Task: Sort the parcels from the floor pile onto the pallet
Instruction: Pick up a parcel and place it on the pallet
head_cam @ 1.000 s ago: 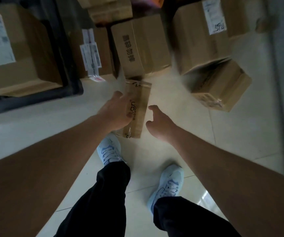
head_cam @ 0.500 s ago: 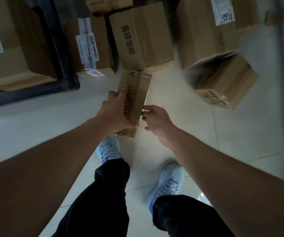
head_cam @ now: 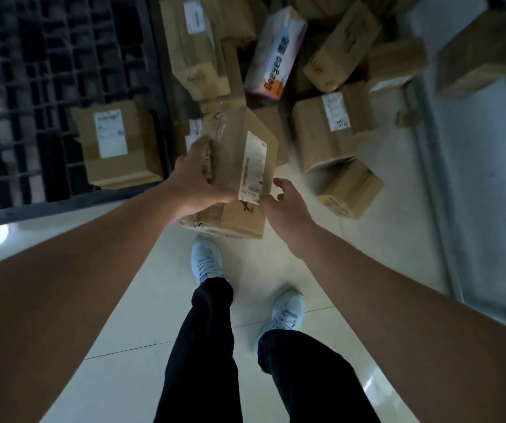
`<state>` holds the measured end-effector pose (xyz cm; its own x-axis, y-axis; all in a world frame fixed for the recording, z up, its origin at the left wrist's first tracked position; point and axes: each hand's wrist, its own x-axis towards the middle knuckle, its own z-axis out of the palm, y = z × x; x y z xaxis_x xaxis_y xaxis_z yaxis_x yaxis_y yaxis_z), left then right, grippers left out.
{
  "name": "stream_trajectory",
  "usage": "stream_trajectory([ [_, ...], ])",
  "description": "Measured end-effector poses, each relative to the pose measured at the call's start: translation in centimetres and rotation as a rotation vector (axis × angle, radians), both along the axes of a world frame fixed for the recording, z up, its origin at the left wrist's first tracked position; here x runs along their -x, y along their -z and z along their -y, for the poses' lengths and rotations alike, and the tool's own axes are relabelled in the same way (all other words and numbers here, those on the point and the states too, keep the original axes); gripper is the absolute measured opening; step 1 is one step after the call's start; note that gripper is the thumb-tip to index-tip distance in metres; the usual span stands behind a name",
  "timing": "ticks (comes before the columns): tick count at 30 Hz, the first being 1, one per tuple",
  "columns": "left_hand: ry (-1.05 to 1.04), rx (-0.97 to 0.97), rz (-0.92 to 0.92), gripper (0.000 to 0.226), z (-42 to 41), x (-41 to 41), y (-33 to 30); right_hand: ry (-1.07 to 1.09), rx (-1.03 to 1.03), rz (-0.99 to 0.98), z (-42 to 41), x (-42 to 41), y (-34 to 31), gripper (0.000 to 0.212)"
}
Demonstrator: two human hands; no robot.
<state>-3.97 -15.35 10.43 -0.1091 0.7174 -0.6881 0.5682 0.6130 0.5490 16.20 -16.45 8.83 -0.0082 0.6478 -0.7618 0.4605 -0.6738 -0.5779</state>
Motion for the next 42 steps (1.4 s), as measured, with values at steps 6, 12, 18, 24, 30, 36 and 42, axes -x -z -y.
stream_trajectory([
  [6, -0.098, -0.132, 0.187, 0.105, 1.3, 1.2, -17.3, -0.015, -0.089, -0.148, 0.1, 0.2, -15.9, 0.051],
  [12, -0.175, -0.252, 0.205, 0.068, 5.8, 2.9, -31.5, -0.078, -0.293, -0.118, 2.6, 1.5, -30.3, 0.071],
  [18, -0.135, -0.308, 0.186, 0.065, 10.1, 9.1, -40.9, -0.132, -0.373, -0.169, 5.3, 7.0, -40.5, 0.073],
  [24, -0.109, -0.354, 0.271, 0.066, 14.7, 18.8, -46.1, -0.278, -0.552, -0.158, 9.5, 16.2, -46.6, 0.087],
  [30, -0.181, -0.351, 0.274, 0.071, 18.1, 27.6, -47.9, -0.335, -0.587, -0.163, 12.5, 24.7, -49.3, 0.090],
  [36, -0.174, -0.423, 0.271, 0.058, 17.2, 33.2, -48.3, -0.315, -0.593, -0.149, 12.4, 30.5, -49.9, 0.103],
  [42, -0.215, -0.405, 0.300, 0.081, 12.9, 36.0, -46.8, -0.272, -0.630, -0.141, 6.9, 33.3, -48.1, 0.084],
])
